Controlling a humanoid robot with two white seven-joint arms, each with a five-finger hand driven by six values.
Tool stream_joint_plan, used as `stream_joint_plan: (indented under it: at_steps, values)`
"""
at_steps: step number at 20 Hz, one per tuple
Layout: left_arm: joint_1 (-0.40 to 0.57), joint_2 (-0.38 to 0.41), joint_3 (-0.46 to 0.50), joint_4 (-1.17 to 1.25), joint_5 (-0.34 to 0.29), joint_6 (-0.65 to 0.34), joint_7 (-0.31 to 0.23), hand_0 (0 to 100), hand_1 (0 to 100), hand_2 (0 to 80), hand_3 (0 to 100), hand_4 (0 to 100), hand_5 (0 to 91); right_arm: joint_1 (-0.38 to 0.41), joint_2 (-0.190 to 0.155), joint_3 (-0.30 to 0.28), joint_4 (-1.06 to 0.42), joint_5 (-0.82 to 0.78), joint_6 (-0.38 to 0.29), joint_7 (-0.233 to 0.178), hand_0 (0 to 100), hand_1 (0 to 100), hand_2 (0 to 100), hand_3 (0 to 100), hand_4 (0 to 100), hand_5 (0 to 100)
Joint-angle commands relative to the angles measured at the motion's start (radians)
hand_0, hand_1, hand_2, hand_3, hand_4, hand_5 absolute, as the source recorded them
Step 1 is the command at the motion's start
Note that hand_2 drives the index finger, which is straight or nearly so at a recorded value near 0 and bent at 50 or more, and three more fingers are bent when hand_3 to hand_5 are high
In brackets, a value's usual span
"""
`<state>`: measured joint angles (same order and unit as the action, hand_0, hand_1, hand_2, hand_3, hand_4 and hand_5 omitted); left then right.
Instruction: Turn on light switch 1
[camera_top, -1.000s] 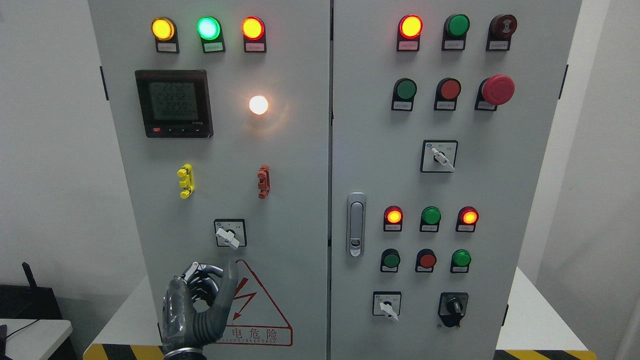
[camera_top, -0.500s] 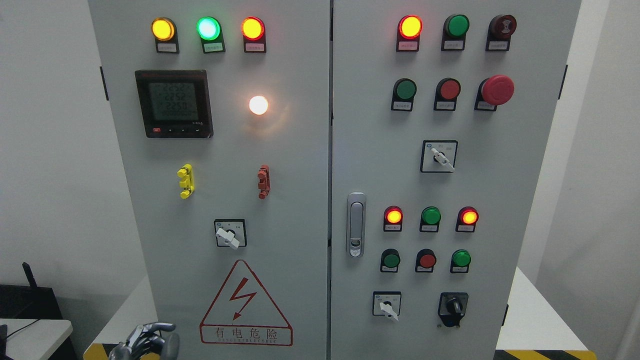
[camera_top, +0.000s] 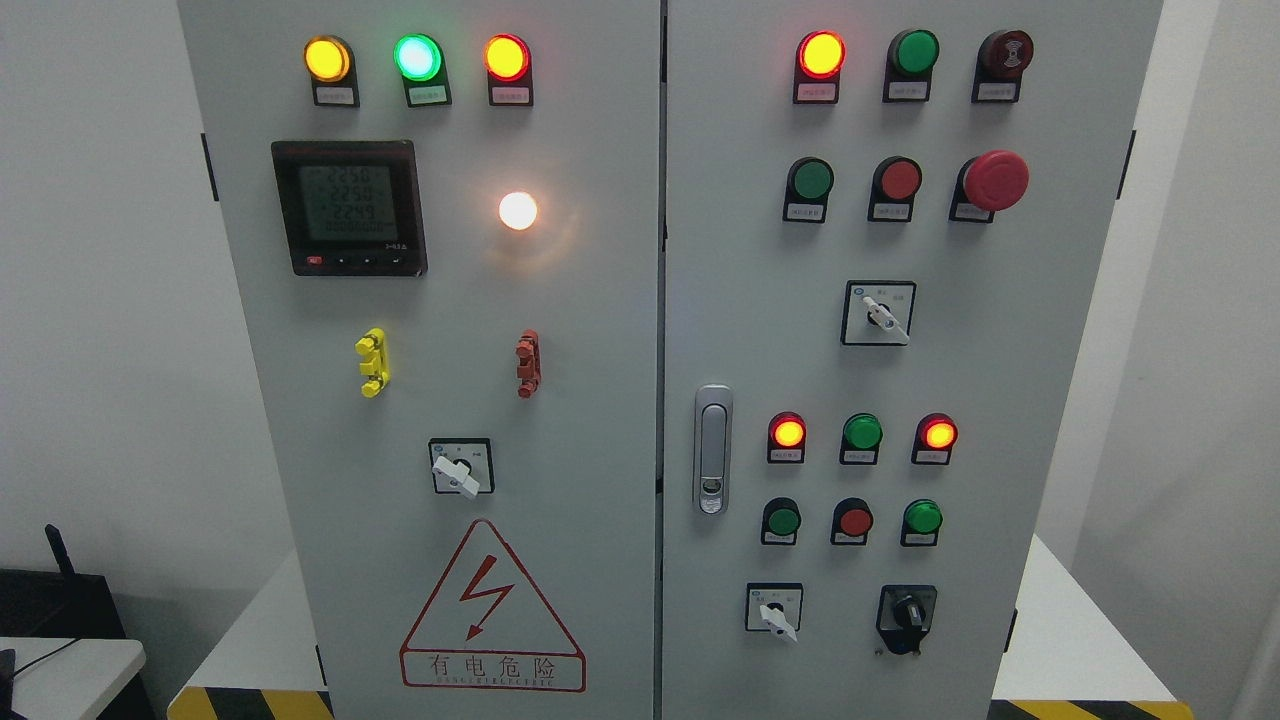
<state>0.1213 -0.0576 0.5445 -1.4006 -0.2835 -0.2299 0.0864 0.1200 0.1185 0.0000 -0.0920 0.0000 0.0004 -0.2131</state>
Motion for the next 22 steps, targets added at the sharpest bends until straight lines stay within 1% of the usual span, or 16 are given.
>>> stream_joint_plan:
  at_steps: [1,2,3,5,7,9,14,16,18,22]
  values:
    - [0.046,0.022,0.216,0.615,0.009,-0.006,-0.028,2,0,10.0,10,17,0.0,0.0,0.0,0.023,0.0,0.005,0.0,0.0,12,39,0,0,0,0]
    - [0.047,0.025,0.215,0.677,0.007,-0.008,-0.063,3,0,9.0,8,16,0.0,0.0,0.001,0.023,0.0,0.005,0.0,0.0,12,39,0,0,0,0]
    - [0.054,0.027,0.213,0.727,0.006,-0.006,-0.089,3,0,5.5,5,15,0.4,0.0,0.0,0.023,0.0,0.005,0.0,0.0,12,39,0,0,0,0]
    - [0.058,0.027,0.207,0.817,0.0,-0.002,-0.102,3,0,0.1,1,11,0.0,0.0,0.001,0.023,0.0,0.005,0.0,0.0,12,39,0,0,0,0]
    - [0.061,0.032,0.189,0.918,-0.003,-0.002,-0.102,4,0,0.0,0,11,0.0,0.0,0.001,0.023,0.0,0.005,0.0,0.0,12,39,0,0,0,0]
    - [0.069,0.033,0.132,1.026,-0.005,-0.003,-0.102,9,0,0.0,0,11,0.0,0.0,0.0,0.023,0.0,0.005,0.0,0.0,12,39,0,0,0,0]
    - [0.07,0.035,-0.006,1.245,-0.003,-0.009,-0.106,12,0,0.0,0,10,0.0,0.0,0.0,0.023,0.0,0.005,0.0,0.0,12,39,0,0,0,0]
    - [0.069,0.033,-0.055,1.281,-0.005,-0.006,-0.105,12,0,0.0,0,8,0.0,0.0,0.0,0.023,0.0,0.005,0.0,0.0,12,39,0,0,0,0]
    - [0.064,0.033,-0.11,1.311,-0.01,0.0,-0.105,16,0,0.0,0,6,0.0,0.0,0.001,0.023,0.0,0.005,0.0,0.0,12,39,0,0,0,0]
    - [0.06,0.032,-0.222,1.361,-0.011,0.003,-0.109,20,0,0.0,0,4,0.0,0.001,0.001,0.023,0.0,0.005,0.0,0.0,12,39,0,0,0,0]
